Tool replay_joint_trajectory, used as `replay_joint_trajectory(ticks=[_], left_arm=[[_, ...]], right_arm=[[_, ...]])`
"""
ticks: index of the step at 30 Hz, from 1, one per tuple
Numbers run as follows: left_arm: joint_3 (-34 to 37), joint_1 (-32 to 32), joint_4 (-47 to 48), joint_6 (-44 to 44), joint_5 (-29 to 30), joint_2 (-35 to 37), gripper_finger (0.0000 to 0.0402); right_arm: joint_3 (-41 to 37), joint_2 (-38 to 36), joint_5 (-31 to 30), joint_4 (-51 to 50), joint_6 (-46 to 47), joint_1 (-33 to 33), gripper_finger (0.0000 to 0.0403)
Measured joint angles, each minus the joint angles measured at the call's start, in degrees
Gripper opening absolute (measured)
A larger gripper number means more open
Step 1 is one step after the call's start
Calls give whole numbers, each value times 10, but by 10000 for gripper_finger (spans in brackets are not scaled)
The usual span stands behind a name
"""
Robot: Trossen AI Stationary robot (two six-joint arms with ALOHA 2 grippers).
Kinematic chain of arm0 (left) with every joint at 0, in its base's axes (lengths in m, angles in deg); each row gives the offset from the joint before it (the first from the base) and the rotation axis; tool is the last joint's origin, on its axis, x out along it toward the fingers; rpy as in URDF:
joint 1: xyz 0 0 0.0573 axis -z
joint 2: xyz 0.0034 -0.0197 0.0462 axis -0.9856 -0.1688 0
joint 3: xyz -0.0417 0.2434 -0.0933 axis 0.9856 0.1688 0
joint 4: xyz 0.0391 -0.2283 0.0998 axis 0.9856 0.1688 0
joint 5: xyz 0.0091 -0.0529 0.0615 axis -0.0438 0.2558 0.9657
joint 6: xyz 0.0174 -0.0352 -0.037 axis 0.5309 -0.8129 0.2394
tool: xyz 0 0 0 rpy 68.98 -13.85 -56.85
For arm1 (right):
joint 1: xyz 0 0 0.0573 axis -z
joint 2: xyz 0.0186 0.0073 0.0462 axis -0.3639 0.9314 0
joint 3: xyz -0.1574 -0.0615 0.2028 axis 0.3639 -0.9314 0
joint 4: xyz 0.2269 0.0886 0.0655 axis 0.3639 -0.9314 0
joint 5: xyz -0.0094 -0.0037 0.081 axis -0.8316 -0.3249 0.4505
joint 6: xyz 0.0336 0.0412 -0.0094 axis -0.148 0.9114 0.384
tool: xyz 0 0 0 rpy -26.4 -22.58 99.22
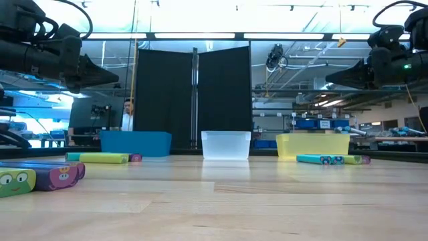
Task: Sort blocks
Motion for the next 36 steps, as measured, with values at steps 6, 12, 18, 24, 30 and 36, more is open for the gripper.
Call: replay_joint_trajectory(ticks=[6, 12, 18, 24, 30, 36], left_arm=[[0, 0, 0, 0, 0, 0, 17], [0, 0, 0, 0, 0, 0, 17], [0, 0, 0, 0, 0, 0, 17], [0, 0, -1, 0, 0, 0, 17], [0, 0, -1, 0, 0, 0, 17], [0, 0, -1, 0, 0, 0, 17]], right_arm=[[0, 0, 0, 0, 0, 0, 32], [0, 0, 0, 0, 0, 0, 32], [0, 0, 0, 0, 0, 0, 32], [0, 0, -1, 17, 2, 0, 32], [0, 0, -2, 99, 2, 0, 32], [0, 0, 1, 161, 51, 0, 32]])
